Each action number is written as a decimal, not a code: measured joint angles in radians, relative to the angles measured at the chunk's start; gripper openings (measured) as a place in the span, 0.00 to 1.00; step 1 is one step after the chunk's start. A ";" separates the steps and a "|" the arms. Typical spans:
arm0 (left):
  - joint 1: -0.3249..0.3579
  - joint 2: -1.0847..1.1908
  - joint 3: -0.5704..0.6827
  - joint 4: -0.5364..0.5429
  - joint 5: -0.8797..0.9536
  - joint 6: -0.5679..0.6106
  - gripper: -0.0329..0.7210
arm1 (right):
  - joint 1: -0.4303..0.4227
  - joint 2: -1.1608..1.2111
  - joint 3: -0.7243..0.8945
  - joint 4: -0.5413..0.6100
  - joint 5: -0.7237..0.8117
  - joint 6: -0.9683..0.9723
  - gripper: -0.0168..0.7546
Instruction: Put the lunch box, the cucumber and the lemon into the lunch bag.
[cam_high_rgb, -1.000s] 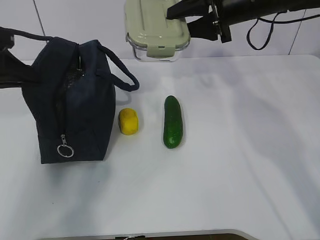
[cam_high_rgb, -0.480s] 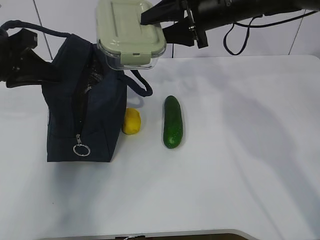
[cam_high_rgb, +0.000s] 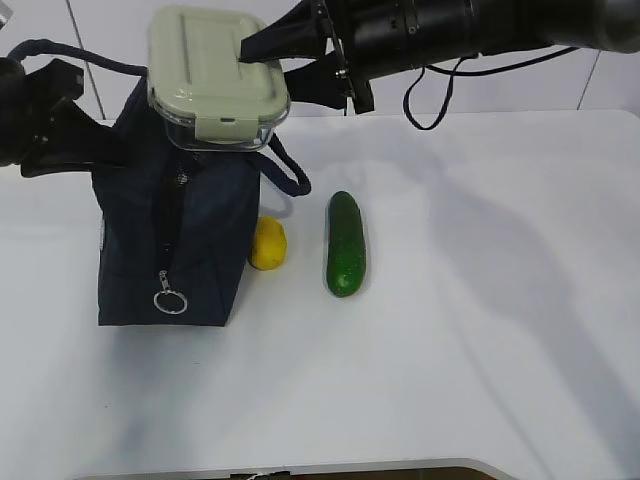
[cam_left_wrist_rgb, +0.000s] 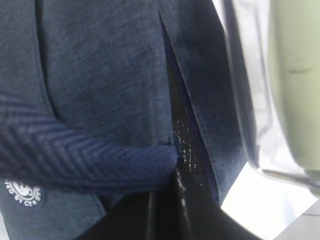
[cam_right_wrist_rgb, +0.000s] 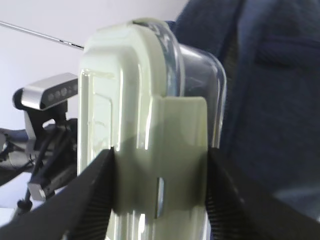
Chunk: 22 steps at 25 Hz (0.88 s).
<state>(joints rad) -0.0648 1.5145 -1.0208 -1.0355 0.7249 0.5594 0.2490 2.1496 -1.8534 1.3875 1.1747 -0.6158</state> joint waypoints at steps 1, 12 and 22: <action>-0.002 0.000 0.000 0.000 0.000 0.000 0.04 | 0.005 0.001 0.000 0.009 -0.010 -0.007 0.55; -0.002 0.000 0.000 0.000 0.000 0.002 0.04 | 0.024 0.104 -0.002 0.041 -0.085 -0.045 0.55; -0.004 0.000 -0.002 -0.002 0.000 0.002 0.04 | 0.048 0.157 -0.004 -0.020 -0.119 -0.084 0.55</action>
<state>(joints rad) -0.0688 1.5145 -1.0224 -1.0371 0.7249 0.5611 0.2969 2.3066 -1.8572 1.3671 1.0557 -0.7001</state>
